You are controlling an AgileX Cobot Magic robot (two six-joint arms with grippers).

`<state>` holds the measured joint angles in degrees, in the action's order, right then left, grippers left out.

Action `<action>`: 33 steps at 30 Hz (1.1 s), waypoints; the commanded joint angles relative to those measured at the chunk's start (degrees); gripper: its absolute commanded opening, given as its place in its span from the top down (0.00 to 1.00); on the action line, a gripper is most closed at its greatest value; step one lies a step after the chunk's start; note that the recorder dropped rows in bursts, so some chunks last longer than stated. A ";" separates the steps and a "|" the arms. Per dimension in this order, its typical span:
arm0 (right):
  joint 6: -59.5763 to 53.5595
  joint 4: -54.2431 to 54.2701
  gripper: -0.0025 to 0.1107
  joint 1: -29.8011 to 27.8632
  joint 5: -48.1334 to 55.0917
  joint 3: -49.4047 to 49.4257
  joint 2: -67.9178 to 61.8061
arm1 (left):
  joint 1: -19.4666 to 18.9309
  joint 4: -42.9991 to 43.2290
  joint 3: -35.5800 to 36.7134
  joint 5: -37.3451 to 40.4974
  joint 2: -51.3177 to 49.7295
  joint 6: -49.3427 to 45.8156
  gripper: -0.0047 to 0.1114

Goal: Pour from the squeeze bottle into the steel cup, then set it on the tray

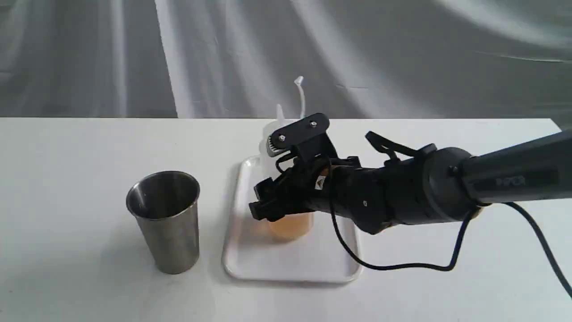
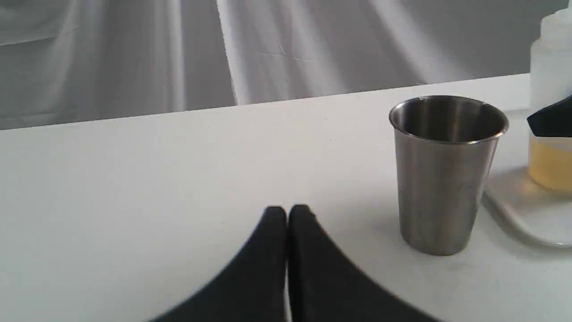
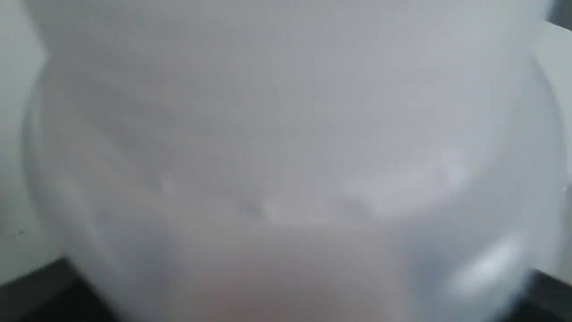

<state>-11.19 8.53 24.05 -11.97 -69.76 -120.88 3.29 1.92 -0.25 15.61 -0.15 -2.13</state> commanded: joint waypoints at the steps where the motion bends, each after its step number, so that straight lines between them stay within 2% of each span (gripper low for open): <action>1: -0.72 0.03 0.18 -0.22 -0.42 -0.04 0.53 | 0.33 -0.04 0.25 -0.39 0.15 0.16 0.96; 11: -0.82 0.03 0.16 -0.22 0.95 -0.04 1.37 | 0.33 -0.04 0.25 -0.39 0.15 0.28 0.96; 20: -0.42 -3.61 0.16 -0.08 13.61 0.43 8.40 | 0.33 -0.04 0.25 -0.39 0.15 0.28 0.96; 33: -0.42 -3.61 0.16 -0.08 8.37 22.69 31.88 | 0.33 -0.04 0.25 -0.39 0.15 0.29 0.96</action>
<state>-11.62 5.61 24.05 -2.26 -50.00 -93.07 3.29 1.92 -0.25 15.61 -0.15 -2.13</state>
